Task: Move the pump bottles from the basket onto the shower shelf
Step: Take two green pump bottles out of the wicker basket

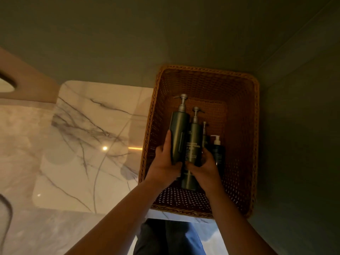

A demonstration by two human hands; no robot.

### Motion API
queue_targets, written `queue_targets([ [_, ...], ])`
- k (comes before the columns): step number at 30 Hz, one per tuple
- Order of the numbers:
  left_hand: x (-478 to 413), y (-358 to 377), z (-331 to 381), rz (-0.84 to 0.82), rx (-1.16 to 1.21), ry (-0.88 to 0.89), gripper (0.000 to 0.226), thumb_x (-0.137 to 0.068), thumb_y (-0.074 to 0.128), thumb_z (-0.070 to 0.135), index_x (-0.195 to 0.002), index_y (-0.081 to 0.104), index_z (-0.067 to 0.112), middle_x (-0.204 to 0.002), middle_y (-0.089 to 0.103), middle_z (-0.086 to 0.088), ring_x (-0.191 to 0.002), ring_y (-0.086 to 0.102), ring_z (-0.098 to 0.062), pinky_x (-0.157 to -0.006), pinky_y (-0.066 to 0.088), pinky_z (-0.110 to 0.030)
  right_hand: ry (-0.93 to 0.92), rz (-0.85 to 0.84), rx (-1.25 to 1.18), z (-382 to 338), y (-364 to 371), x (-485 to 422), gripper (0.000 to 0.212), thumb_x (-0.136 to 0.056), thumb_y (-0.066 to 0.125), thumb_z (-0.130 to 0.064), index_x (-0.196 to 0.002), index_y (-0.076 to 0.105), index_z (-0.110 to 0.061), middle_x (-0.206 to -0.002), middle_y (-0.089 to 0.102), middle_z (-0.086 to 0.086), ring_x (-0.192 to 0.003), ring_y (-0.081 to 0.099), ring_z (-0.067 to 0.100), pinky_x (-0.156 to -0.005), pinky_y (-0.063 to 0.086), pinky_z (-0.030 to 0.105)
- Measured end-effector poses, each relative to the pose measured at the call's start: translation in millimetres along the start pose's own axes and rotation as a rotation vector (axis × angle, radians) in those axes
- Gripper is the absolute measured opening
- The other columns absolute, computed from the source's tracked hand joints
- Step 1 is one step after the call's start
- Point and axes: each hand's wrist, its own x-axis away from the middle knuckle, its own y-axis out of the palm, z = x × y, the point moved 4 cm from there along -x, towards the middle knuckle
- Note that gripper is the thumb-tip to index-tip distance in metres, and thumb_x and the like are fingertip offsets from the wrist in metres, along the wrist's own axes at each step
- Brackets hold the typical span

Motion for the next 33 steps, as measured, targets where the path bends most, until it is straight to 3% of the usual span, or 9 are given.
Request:
queue_targets([
  [3, 29, -21, 26, 0.026, 0.024, 0.077, 0.099, -0.084, 0.064, 0.026, -0.143, -0.012, 0.051, -0.133, 0.038, -0.004, -0.094, 0.044, 0.004, -0.079, 0.043, -0.017, -0.047, 0.002, -0.014, -30, -8, 24, 0.059, -0.073, 0.077, -0.016, -0.114, 0.049, -0.048, -0.105, 0.061, -0.024, -0.100, 0.059, 0.000, -0.086, 0.050, 0.029],
  [5, 50, -35, 44, 0.032, 0.066, 0.131, 0.100, -0.084, 0.065, 0.022, -0.144, -0.010, 0.049, -0.137, 0.038, -0.005, -0.111, 0.049, -0.012, -0.093, 0.048, -0.039, -0.073, -0.003, -0.041, -55, -12, 41, 0.057, -0.075, 0.076, -0.016, -0.108, 0.049, -0.054, -0.101, 0.062, -0.028, -0.098, 0.061, -0.002, -0.081, 0.051, 0.024],
  [7, 70, -49, 63, 0.029, 0.132, 0.200, 0.100, -0.083, 0.067, 0.015, -0.147, -0.004, 0.044, -0.137, 0.040, -0.005, -0.121, 0.047, -0.016, -0.096, 0.048, -0.047, -0.093, 0.004, -0.071, -77, -14, 60, 0.058, -0.075, 0.075, -0.014, -0.107, 0.048, -0.054, -0.100, 0.060, -0.027, -0.094, 0.061, -0.003, -0.071, 0.050, 0.018],
  [10, 97, -70, 81, 0.042, 0.200, 0.272, 0.099, -0.081, 0.070, 0.010, -0.148, 0.003, 0.041, -0.138, 0.043, -0.002, -0.122, 0.049, -0.014, -0.093, 0.050, -0.045, -0.154, 0.002, -0.108, -112, -16, 89, 0.061, -0.075, 0.075, -0.012, -0.116, 0.047, -0.049, -0.102, 0.060, -0.026, -0.087, 0.062, -0.009, -0.058, 0.050, 0.010],
  [13, 120, -97, 95, 0.072, 0.206, 0.304, 0.102, -0.079, 0.072, 0.019, -0.143, 0.001, 0.054, -0.138, 0.040, 0.004, -0.118, 0.049, -0.013, -0.094, 0.050, -0.045, -0.219, -0.010, -0.126, -143, -12, 117, 0.066, -0.075, 0.075, -0.013, -0.127, 0.044, -0.040, -0.109, 0.060, -0.023, -0.091, 0.062, -0.009, -0.065, 0.052, 0.014],
  [20, 178, -160, 123, -0.026, 0.252, 0.433, 0.099, -0.081, 0.072, 0.024, -0.140, 0.001, 0.061, -0.142, 0.035, 0.015, -0.129, 0.040, -0.008, -0.104, 0.041, -0.045, -0.338, 0.070, -0.206, -197, 19, 191, 0.059, -0.077, 0.071, -0.017, -0.116, 0.046, -0.053, -0.106, 0.063, -0.021, -0.097, 0.062, -0.003, -0.079, 0.053, 0.027],
  [27, 255, -219, 123, -0.211, 0.244, 0.587, 0.093, -0.084, 0.069, 0.024, -0.137, 0.004, 0.064, -0.150, 0.028, 0.019, -0.131, 0.036, 0.000, -0.101, 0.045, -0.036, -0.446, 0.344, -0.255, -218, 74, 288, 0.053, -0.076, 0.072, -0.038, -0.120, 0.044, -0.047, -0.107, 0.062, -0.021, -0.095, 0.062, -0.002, -0.071, 0.052, 0.020],
  [30, 282, -230, 124, -0.282, 0.192, 0.665, 0.092, -0.083, 0.069, 0.026, -0.136, 0.006, 0.065, -0.146, 0.031, 0.026, -0.125, 0.040, 0.009, -0.092, 0.047, -0.018, -0.463, 0.462, -0.297, -211, 85, 327, 0.056, -0.076, 0.072, -0.039, -0.122, 0.042, -0.043, -0.105, 0.060, -0.022, -0.092, 0.061, -0.007, -0.060, 0.051, 0.013],
  [33, 310, -227, 128, -0.320, 0.126, 0.738, 0.092, -0.080, 0.072, 0.031, -0.136, 0.008, 0.066, -0.142, 0.034, 0.030, -0.122, 0.041, 0.013, -0.087, 0.046, -0.010, -0.509, 0.590, -0.325, -202, 83, 367, 0.058, -0.073, 0.073, -0.038, -0.124, 0.044, -0.038, -0.108, 0.062, -0.018, -0.097, 0.061, -0.006, -0.072, 0.054, 0.019],
])
